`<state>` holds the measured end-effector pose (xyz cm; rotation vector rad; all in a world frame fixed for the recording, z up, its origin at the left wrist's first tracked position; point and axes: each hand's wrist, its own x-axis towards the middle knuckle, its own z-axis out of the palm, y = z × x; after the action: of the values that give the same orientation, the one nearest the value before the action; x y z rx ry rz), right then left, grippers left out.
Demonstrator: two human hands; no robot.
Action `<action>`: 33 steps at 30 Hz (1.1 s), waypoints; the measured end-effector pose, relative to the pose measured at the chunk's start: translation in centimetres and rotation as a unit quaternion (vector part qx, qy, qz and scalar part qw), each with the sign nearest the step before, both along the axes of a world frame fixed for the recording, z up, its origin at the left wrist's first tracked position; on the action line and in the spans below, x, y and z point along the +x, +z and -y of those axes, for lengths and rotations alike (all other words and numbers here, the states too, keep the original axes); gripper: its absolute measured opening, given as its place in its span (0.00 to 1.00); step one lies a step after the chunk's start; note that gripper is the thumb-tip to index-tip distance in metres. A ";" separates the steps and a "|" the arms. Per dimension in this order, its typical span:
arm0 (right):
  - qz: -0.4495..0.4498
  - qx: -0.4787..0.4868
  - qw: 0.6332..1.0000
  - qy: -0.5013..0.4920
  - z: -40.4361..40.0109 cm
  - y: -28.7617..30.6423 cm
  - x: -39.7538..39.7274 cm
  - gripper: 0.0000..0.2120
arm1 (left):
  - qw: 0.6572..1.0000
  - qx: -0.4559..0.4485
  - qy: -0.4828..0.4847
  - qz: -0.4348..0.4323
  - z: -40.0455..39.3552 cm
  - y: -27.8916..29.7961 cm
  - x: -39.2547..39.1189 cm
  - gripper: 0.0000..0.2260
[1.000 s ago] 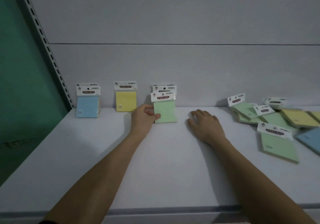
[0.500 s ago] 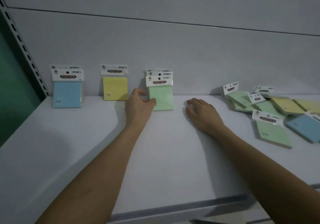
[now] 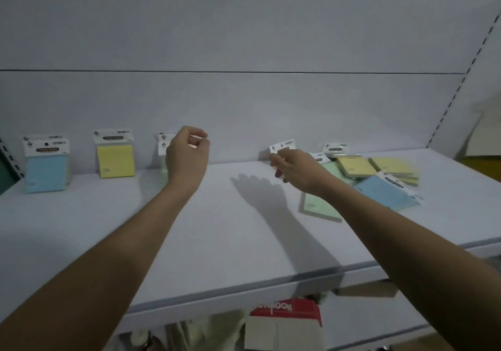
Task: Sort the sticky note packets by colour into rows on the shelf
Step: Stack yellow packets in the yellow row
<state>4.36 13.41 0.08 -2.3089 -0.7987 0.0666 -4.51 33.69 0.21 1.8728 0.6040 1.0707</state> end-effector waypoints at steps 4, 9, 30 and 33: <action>0.010 -0.038 0.999 -0.020 8.4 0.4 3.7 0.11 | 0.987 0.040 -0.104 -0.117 9.5 0.4 3.9 0.05; 0.034 -0.038 0.990 -0.132 18.6 -0.4 10.0 0.10 | 0.972 0.011 -0.160 -0.173 18.5 -0.5 8.7 0.06; -0.220 -0.019 0.954 -0.203 27.2 -3.4 24.1 0.20 | 0.927 -0.046 -0.093 -0.361 26.1 -0.1 22.2 0.16; -0.270 0.051 0.941 -0.199 27.7 -2.0 23.9 0.19 | 0.941 -0.097 -0.122 -0.300 25.4 0.7 21.4 0.11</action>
<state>28.28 -14.30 -1.92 -2.1519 -0.0520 0.4437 16.91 8.28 0.95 2.0272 0.7606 0.2508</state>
